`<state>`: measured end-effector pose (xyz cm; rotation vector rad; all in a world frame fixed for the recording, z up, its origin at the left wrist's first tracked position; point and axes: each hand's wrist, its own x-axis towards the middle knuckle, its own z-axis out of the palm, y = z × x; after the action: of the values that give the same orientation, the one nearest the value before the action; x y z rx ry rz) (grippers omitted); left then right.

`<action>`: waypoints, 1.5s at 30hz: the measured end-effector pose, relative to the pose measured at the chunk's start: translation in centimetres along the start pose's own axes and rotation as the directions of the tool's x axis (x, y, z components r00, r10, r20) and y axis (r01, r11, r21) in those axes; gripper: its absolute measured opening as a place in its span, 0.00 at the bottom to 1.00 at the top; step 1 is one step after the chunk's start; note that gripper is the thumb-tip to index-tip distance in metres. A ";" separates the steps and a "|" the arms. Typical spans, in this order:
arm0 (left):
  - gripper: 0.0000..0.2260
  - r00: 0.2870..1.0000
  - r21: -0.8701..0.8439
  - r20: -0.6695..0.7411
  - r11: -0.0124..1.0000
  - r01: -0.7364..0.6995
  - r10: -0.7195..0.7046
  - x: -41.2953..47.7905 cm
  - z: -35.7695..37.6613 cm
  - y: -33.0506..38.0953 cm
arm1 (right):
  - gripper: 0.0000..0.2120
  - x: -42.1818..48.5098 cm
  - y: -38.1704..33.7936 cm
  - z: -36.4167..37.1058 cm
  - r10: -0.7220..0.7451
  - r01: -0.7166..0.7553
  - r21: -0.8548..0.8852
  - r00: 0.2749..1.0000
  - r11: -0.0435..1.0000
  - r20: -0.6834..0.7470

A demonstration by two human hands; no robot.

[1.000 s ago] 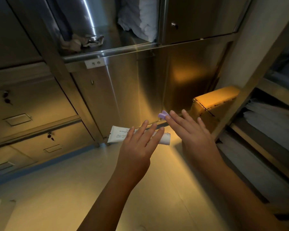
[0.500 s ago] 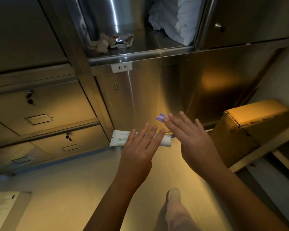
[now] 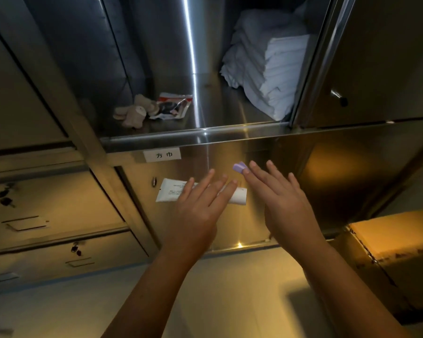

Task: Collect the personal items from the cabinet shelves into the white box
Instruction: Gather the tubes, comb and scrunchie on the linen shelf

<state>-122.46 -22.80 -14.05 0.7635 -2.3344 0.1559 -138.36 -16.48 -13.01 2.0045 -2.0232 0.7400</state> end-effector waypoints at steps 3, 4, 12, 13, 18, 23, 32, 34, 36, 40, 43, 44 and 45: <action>0.20 1.000 0.022 0.002 0.999 0.030 -0.030 2.6 2.2 -1.2 | 0.39 2.5 2.5 0.7 -0.035 0.035 -0.013 0.999 0.999 0.007; 0.20 0.999 0.024 0.014 0.999 0.036 -0.036 3.3 2.8 -1.5 | 0.39 3.2 3.2 0.9 -0.036 0.036 -0.014 0.999 0.999 0.012; 0.20 0.999 -0.007 0.039 1.000 0.009 -0.009 7.5 6.8 -4.2 | 0.41 7.7 7.1 3.8 -0.028 0.028 -0.010 0.999 1.000 0.022; 0.20 0.999 -0.016 0.035 1.000 0.005 -0.005 7.9 7.3 -4.6 | 0.42 8.2 7.5 4.2 -0.023 0.023 -0.014 0.999 1.000 0.028; 0.22 0.999 -0.042 0.047 0.999 -0.010 0.012 10.1 9.9 -7.4 | 0.40 11.3 8.9 6.4 -0.007 0.009 -0.028 0.999 1.000 0.051; 0.19 0.996 -0.072 0.065 0.996 -0.059 0.064 13.2 11.7 -11.5 | 0.39 15.6 9.5 8.6 0.023 -0.020 -0.058 0.999 0.998 0.043; 0.25 0.964 -0.160 0.120 0.963 -0.219 0.239 19.2 14.8 -20.3 | 0.38 25.0 9.3 12.0 0.052 -0.049 -0.053 0.997 0.997 0.063; 0.27 0.953 -0.178 0.141 0.953 -0.244 0.270 20.5 15.2 -22.1 | 0.37 26.6 9.2 12.7 0.073 -0.070 -0.055 0.996 0.996 0.055; 0.23 0.942 -0.194 0.142 0.941 -0.276 0.305 21.5 15.5 -23.7 | 0.36 27.9 9.0 13.5 0.095 -0.091 -0.072 0.994 0.993 0.057; 0.18 0.918 -0.207 0.159 0.922 -0.329 0.363 22.9 16.2 -26.5 | 0.33 29.7 8.6 15.0 0.130 -0.118 -0.124 0.987 0.985 0.097; 0.20 0.897 -0.204 0.204 0.913 -0.353 0.392 23.6 16.7 -27.9 | 0.30 30.7 8.3 15.9 0.140 -0.120 -0.137 0.979 0.983 0.146; 0.23 0.891 -0.196 0.228 0.915 -0.354 0.393 23.7 16.8 -28.2 | 0.30 31.0 8.2 16.1 0.146 -0.123 -0.146 0.976 0.982 0.162; 0.24 0.882 -0.181 0.249 0.914 -0.363 0.399 23.8 17.0 -28.5 | 0.31 31.3 8.1 16.3 0.155 -0.125 -0.165 0.971 0.978 0.181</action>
<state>-130.36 -62.86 -14.64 0.2623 -2.7184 0.0675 -144.87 -52.09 -13.72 1.9275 -2.2739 0.4119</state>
